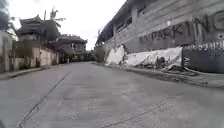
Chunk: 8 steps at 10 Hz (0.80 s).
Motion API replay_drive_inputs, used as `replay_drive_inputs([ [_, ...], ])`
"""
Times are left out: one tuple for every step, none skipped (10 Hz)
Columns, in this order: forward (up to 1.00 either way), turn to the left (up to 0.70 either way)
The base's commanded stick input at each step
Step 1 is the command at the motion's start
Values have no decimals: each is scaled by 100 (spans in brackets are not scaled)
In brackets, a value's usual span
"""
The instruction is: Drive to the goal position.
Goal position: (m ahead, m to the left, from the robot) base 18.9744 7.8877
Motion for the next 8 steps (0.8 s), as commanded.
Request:
replay_drive_inputs([
  [100, 2],
  [100, 2],
  [100, 2],
  [100, 2],
  [100, 2],
  [100, 2],
  [100, 2],
  [100, 2],
])
